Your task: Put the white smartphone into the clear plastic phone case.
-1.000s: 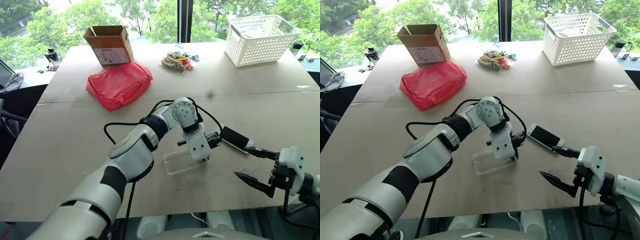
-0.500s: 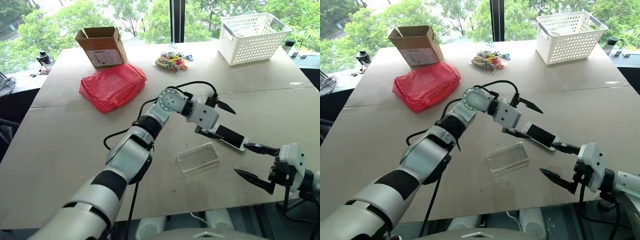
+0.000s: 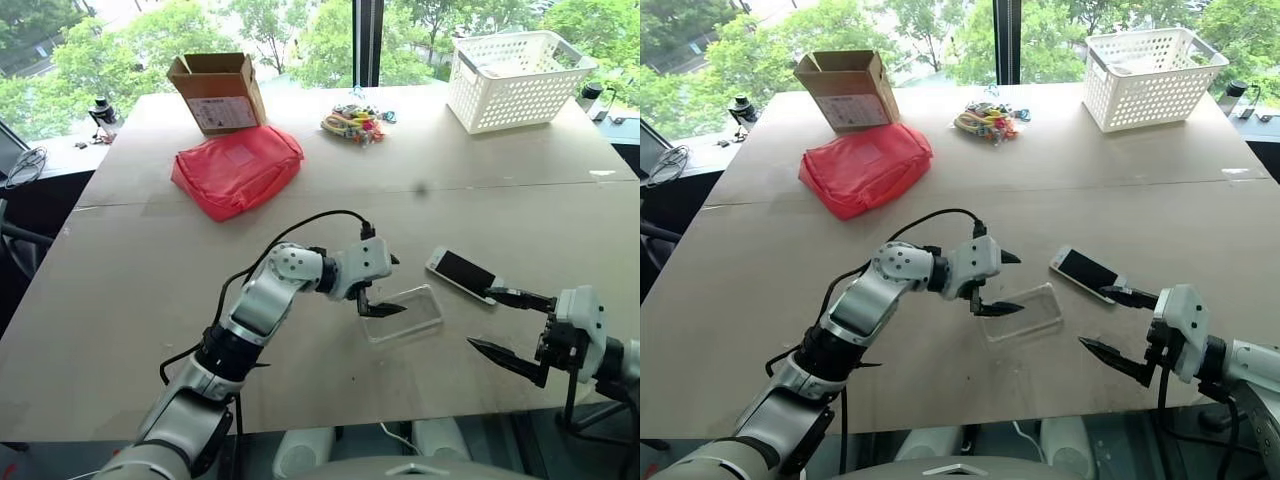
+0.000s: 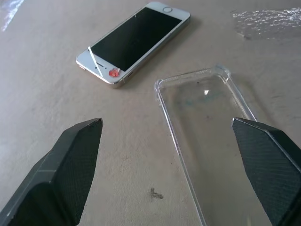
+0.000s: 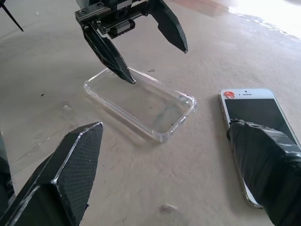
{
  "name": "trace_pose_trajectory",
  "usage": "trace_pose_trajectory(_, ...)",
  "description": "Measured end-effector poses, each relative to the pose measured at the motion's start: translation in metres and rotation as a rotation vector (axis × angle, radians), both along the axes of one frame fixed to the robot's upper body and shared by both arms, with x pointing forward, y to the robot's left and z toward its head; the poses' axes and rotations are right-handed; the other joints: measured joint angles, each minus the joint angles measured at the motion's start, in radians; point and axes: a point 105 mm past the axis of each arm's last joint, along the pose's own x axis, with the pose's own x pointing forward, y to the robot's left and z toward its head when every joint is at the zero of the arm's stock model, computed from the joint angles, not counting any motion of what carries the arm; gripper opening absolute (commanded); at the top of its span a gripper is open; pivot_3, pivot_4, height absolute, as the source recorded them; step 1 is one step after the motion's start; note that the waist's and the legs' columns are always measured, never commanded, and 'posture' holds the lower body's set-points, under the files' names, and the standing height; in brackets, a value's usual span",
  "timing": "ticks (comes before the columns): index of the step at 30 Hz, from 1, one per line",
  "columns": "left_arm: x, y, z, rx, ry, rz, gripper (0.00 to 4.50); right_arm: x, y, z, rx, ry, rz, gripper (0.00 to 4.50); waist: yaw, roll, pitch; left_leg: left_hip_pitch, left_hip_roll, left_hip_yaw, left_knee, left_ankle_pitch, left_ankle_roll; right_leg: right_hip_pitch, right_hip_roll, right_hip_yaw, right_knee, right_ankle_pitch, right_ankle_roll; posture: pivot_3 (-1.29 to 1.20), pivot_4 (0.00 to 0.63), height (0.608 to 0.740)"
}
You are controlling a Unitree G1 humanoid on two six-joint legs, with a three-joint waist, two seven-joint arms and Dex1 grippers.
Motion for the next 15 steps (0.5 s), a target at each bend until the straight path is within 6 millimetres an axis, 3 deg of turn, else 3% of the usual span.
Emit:
trace_pose_trajectory(7,-0.002,-0.005,-0.007,0.045,0.005,-0.002,0.06,-0.003,-0.003,-0.003,-0.006,0.015,-0.016,4.5,0.001,0.0,0.0,0.0,0.0,0.001,0.0,0.0,-0.001,0.0,-0.001,0.001,-0.001,0.0,0.0,0.0,0.15,0.74)
trace_pose_trajectory(15,0.012,-0.018,-0.003,0.059,-0.093,-0.091,0.06,-0.002,-0.005,-0.004,-0.013,0.005,-0.034,4.5,0.001,0.0,0.0,0.0,0.0,0.002,0.0,0.0,0.0,0.0,-0.001,0.001,-0.001,0.0,0.0,0.0,0.15,0.74)
